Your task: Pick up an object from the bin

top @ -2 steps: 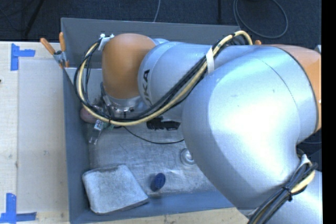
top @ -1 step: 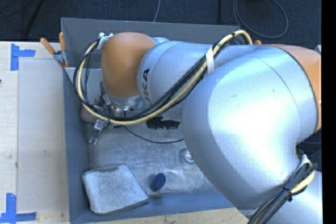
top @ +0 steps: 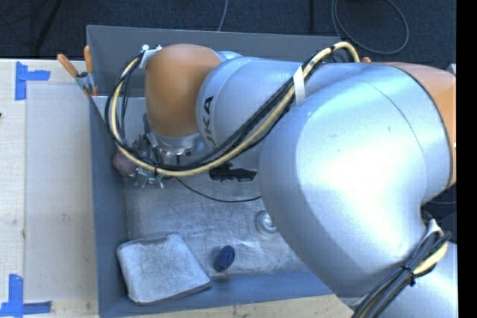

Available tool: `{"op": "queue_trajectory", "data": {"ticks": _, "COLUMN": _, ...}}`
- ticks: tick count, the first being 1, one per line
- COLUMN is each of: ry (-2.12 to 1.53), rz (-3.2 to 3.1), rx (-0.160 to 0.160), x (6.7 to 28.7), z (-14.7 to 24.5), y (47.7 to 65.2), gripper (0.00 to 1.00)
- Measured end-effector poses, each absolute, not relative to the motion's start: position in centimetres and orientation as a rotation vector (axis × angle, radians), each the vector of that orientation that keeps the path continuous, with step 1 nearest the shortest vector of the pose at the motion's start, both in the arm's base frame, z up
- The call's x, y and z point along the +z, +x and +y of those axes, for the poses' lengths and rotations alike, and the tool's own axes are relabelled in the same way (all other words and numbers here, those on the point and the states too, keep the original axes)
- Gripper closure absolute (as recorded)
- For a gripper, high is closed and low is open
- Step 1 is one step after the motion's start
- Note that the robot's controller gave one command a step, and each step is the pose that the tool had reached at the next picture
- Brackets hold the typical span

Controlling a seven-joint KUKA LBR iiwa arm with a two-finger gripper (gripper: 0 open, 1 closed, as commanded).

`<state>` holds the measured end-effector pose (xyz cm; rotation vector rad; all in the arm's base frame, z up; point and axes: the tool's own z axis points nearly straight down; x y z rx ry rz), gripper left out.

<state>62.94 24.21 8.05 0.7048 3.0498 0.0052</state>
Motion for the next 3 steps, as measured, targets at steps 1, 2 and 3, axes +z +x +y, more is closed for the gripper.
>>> {"op": "queue_trajectory", "data": {"ticks": 1, "ry": 0.706, "rz": 3.059, "rx": -0.001, "x": 8.2, "z": 24.2, "y": 63.0, "gripper": 1.0}}
{"op": "queue_trajectory", "data": {"ticks": 2, "ry": 0.706, "rz": 3.058, "rx": 0.003, "x": 13.7, "z": 24.2, "y": 63.1, "gripper": 1.0}}
{"op": "queue_trajectory", "data": {"ticks": 3, "ry": 0.705, "rz": 3.061, "rx": 0.0, "x": 14.1, "z": 24.2, "y": 63.1, "gripper": 1.0}}
